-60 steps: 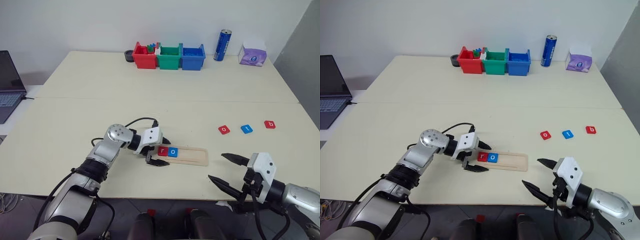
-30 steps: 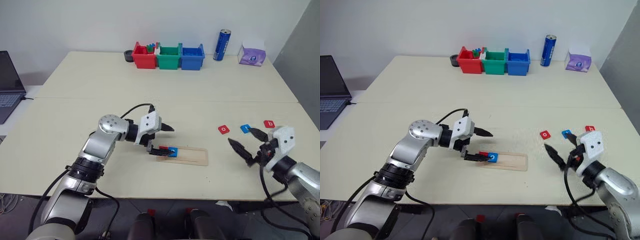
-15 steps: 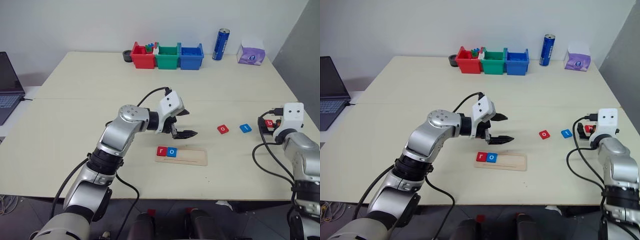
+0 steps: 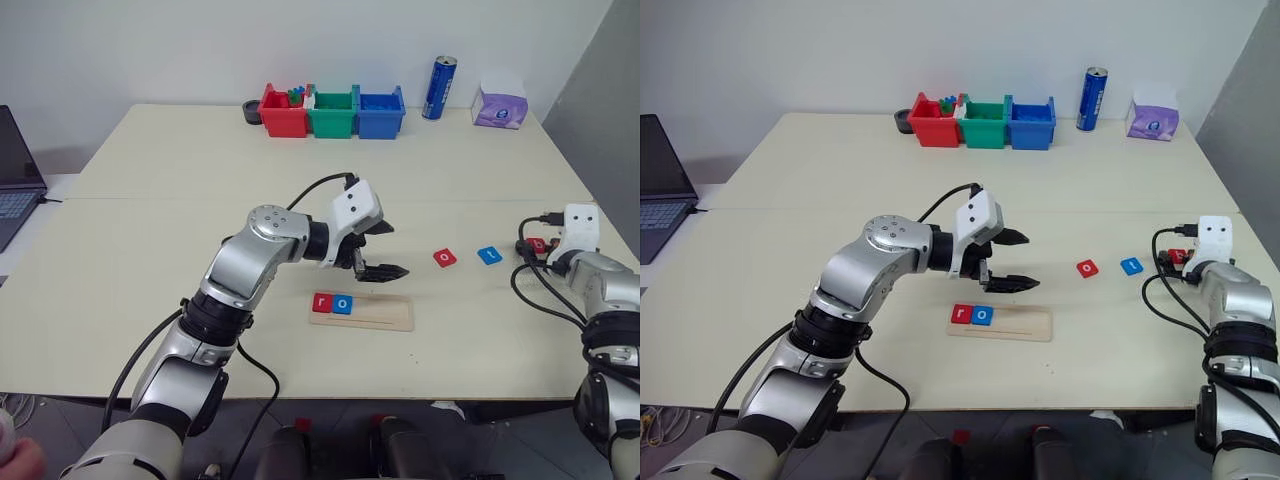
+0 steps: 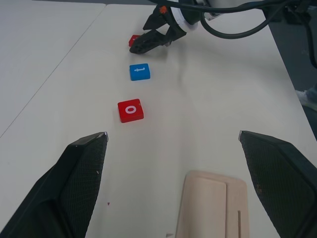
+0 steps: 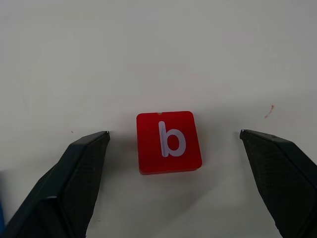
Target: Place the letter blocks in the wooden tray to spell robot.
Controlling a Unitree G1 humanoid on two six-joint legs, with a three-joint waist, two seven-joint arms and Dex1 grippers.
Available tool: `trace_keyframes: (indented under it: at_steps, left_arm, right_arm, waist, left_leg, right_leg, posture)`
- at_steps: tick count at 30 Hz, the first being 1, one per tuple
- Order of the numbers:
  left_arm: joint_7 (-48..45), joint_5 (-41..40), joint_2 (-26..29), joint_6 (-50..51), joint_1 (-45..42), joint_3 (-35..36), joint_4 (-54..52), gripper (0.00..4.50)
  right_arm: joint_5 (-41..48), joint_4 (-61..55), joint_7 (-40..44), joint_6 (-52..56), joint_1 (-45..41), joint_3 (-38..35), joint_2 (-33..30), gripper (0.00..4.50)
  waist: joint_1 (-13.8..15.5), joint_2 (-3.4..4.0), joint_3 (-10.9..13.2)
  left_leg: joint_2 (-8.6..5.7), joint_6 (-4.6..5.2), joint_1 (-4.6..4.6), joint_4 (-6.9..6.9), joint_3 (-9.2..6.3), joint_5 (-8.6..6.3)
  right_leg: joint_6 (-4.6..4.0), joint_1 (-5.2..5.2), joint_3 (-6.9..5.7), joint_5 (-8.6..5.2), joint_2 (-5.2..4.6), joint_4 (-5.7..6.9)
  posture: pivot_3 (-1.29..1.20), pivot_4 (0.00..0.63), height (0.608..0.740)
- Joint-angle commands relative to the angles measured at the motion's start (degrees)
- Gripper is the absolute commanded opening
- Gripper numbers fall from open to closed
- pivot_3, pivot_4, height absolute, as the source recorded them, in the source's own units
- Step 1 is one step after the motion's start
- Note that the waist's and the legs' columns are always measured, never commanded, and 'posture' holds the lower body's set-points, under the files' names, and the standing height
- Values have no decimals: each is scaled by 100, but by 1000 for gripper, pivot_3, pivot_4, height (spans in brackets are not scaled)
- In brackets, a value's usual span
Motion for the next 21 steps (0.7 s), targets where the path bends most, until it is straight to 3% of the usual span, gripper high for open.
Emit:
trace_keyframes:
  at_steps: [1,5,11,15,18,21]
  left_arm:
    - [28,-99,-91,4,-210,8,-87,4475]
    - [43,-103,-177,-18,-230,-10,31,4500]
    - [92,-17,-275,-241,-293,-6,338,4500]
    - [61,7,-170,-365,-234,2,384,4500]
    - [-25,74,94,-554,-91,35,377,4500]
    - [-258,11,352,-826,138,52,237,4500]
  right_arm:
    - [-46,77,210,25,-116,55,-112,4500]
    - [11,232,205,140,-142,-60,-85,3568]
    - [78,-74,114,303,-11,-184,-30,1445]
    - [73,-1469,18,544,546,-183,-18,1466]
    - [261,-3498,-136,1170,1323,-410,98,1466]
    - [506,-5477,-544,2071,2069,-732,624,1466]
  waist:
    - [0,0,0]
    - [-1,1,-1]
    - [17,1,-1]
    - [24,2,-1]
    - [14,8,-2]
    - [-15,20,-9]
  left_leg:
    - [0,0,0,0,0,0]
    - [0,-1,1,1,0,1]
    - [-2,-2,-1,4,0,1]
    - [0,-2,-6,2,-4,1]
    - [1,-5,-10,-2,-4,2]
    - [6,-7,-9,-8,-6,4]
  right_leg:
    - [0,0,0,0,0,0]
    - [0,0,0,0,0,1]
    - [0,2,-2,0,-4,0]
    - [1,1,-7,0,-4,-2]
    - [2,-3,-5,-1,-4,-2]
    - [2,-9,-2,-2,0,1]
  posture:
    - [0,150,740]
    - [0,150,740]
    - [0,150,740]
    - [0,150,740]
    - [0,150,740]
    - [0,150,740]
